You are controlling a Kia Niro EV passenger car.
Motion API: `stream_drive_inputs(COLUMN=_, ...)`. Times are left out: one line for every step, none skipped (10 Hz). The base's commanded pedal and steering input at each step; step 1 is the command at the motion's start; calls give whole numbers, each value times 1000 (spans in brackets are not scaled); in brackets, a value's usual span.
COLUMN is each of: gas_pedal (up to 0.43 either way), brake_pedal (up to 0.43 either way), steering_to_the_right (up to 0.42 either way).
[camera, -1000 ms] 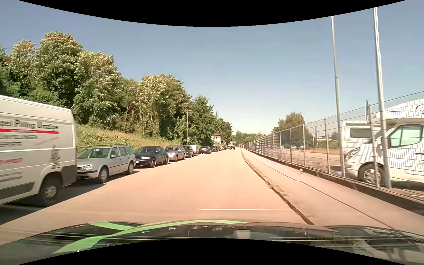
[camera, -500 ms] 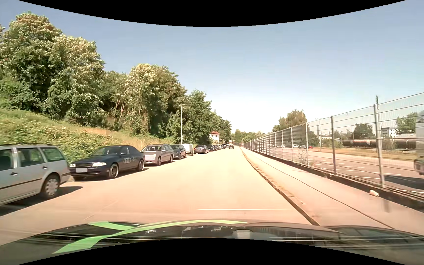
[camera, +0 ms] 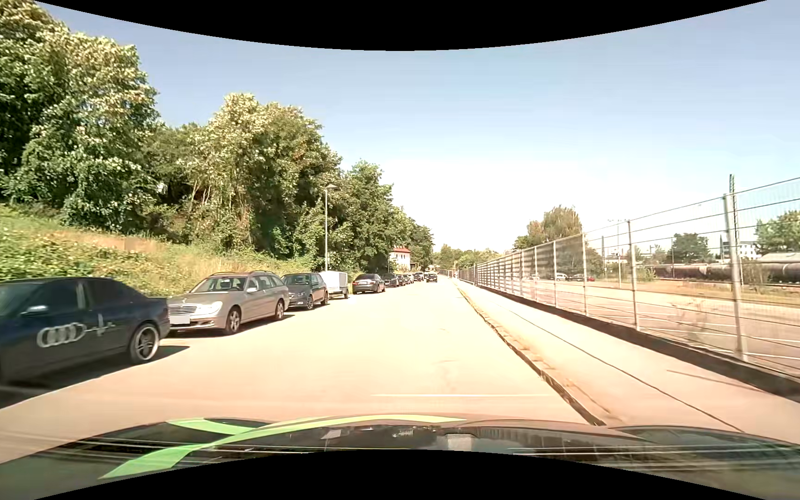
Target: Follow the waypoints while adhering to traffic rules and regulations
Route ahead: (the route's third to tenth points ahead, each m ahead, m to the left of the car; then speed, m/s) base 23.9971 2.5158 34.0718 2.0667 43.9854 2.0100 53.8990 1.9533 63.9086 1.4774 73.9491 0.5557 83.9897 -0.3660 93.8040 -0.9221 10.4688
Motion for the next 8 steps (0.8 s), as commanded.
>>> stream_drive_inputs(gas_pedal=138, brake_pedal=0, steering_to_the_right=6)
stream_drive_inputs(gas_pedal=138, brake_pedal=0, steering_to_the_right=5)
stream_drive_inputs(gas_pedal=138, brake_pedal=0, steering_to_the_right=7)
stream_drive_inputs(gas_pedal=138, brake_pedal=0, steering_to_the_right=8)
stream_drive_inputs(gas_pedal=138, brake_pedal=0, steering_to_the_right=10)
stream_drive_inputs(gas_pedal=138, brake_pedal=0, steering_to_the_right=11)
stream_drive_inputs(gas_pedal=138, brake_pedal=0, steering_to_the_right=11)
stream_drive_inputs(gas_pedal=138, brake_pedal=0, steering_to_the_right=11)
